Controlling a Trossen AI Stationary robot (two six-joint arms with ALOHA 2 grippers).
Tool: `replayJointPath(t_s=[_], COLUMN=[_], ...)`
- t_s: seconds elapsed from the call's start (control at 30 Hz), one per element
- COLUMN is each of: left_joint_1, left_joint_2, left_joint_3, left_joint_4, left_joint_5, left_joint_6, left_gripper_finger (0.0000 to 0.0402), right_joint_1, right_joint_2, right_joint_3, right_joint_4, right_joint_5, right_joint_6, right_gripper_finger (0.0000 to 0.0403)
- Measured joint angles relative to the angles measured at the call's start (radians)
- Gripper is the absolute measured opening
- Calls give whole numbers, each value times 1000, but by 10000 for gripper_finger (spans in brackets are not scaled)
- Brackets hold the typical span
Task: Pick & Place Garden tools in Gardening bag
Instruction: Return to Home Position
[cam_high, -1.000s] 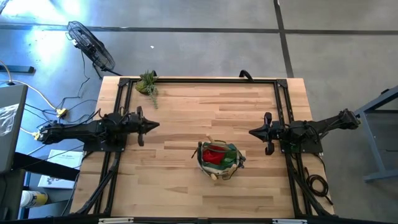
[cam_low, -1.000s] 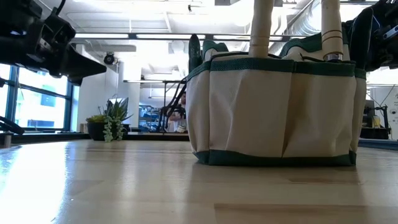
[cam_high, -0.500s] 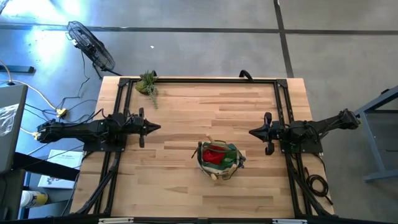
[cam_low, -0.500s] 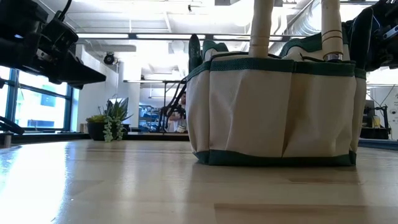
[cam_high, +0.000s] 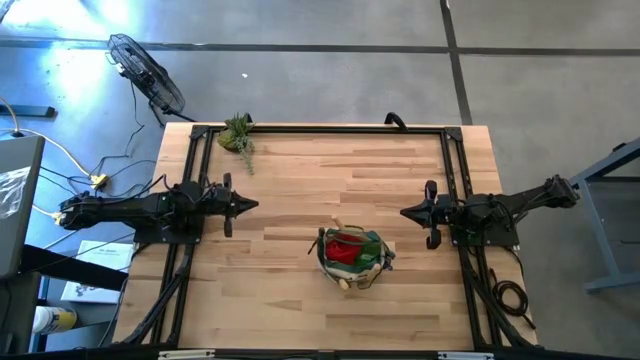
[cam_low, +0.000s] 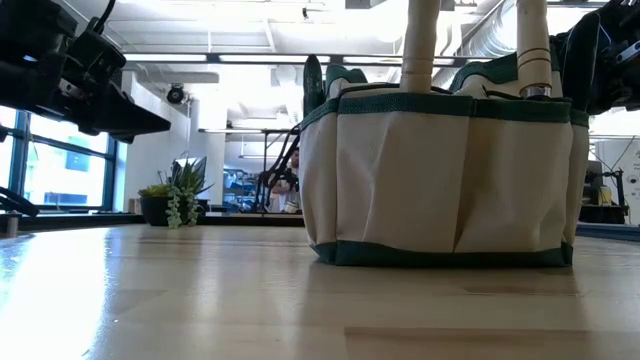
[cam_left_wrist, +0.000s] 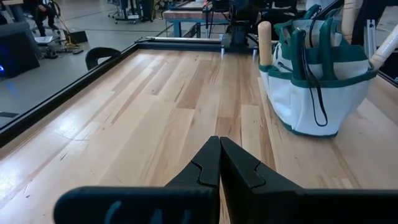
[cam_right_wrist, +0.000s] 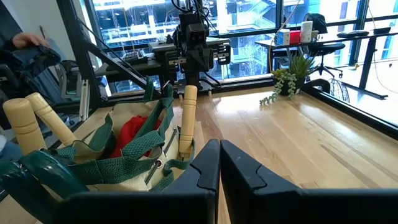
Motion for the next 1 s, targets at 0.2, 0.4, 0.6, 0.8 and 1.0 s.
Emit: replayJointPath(t_s=[0.2, 0.4, 0.6, 0.8, 1.0], left_joint_1=[0, 0, 0, 0, 0], left_joint_2=[-37, -89, -99, -99, -99], left_joint_3=[0, 0, 0, 0, 0], left_joint_4=[0, 0, 0, 0, 0], left_joint_5=[0, 0, 0, 0, 0], left_joint_6=[0, 0, 0, 0, 0], left_gripper_finger=[0, 0, 0, 0, 0], right_joint_1=[0, 0, 0, 0, 0], right_joint_2=[0, 0, 0, 0, 0], right_joint_3=[0, 0, 0, 0, 0], right_joint_4=[0, 0, 0, 0, 0], right_joint_5=[0, 0, 0, 0, 0], right_joint_6=[0, 0, 0, 0, 0], right_gripper_finger=[3, 3, 3, 3, 3])
